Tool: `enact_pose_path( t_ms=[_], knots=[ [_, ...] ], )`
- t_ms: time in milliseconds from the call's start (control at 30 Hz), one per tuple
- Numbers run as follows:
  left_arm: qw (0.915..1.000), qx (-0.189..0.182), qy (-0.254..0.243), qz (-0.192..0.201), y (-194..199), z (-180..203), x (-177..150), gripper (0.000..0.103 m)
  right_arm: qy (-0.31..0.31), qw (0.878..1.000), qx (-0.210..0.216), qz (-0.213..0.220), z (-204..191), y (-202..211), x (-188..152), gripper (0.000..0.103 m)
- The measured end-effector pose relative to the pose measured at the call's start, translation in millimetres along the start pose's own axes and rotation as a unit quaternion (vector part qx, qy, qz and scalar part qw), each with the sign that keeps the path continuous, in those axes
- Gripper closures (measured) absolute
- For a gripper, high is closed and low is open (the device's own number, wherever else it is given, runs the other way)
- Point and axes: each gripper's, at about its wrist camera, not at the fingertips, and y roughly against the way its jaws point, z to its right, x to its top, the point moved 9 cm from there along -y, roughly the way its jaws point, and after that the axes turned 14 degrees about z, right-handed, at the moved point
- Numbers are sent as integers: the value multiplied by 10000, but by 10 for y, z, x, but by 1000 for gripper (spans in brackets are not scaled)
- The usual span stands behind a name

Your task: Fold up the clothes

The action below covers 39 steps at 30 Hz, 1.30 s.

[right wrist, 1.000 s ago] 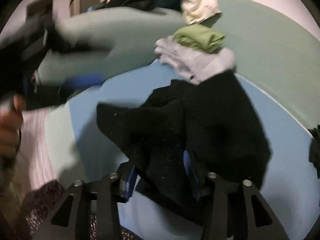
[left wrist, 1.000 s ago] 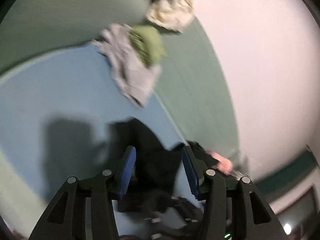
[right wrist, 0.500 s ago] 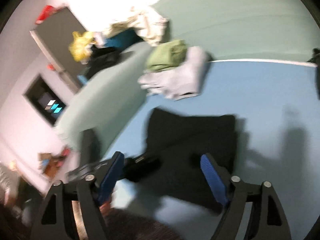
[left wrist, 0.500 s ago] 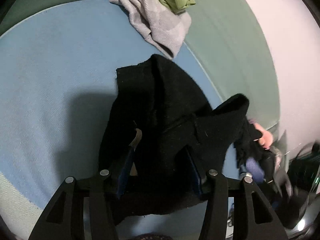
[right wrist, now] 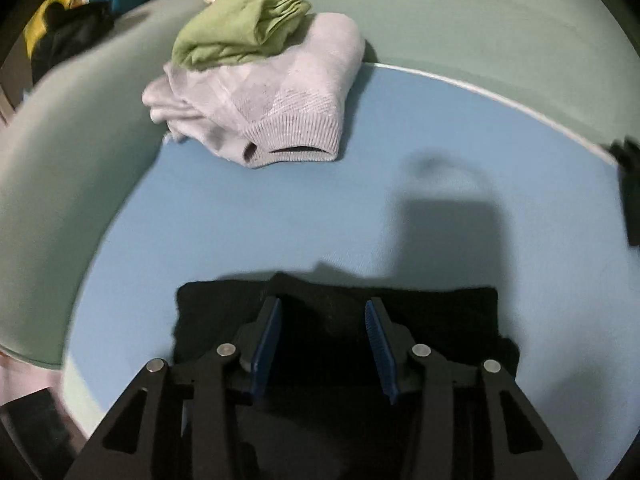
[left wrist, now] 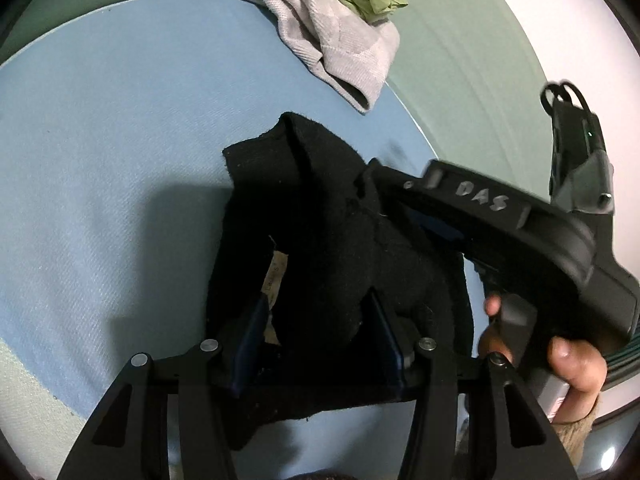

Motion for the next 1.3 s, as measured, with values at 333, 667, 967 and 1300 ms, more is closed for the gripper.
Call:
enact_pose_path(
  t_ms=[333,667,967,1300],
  knots=[
    [9857,-1223,973,626,733,282,250,49,-1467,9782,1341,594,496,867,264,25],
    [9815,-758,1524,882,840,213,151,29,-2364,9575,1641,-180,1012,838,-907,12],
    [9447,-981,2858,1277,873,-32,108,23,-2950,9232,2432,-391,774,572,-1205,8],
    [8893,-1227,4014,1815,995,-100,-191,12,-3650,8905,2694,-349,644,748,-806,43]
  ],
)
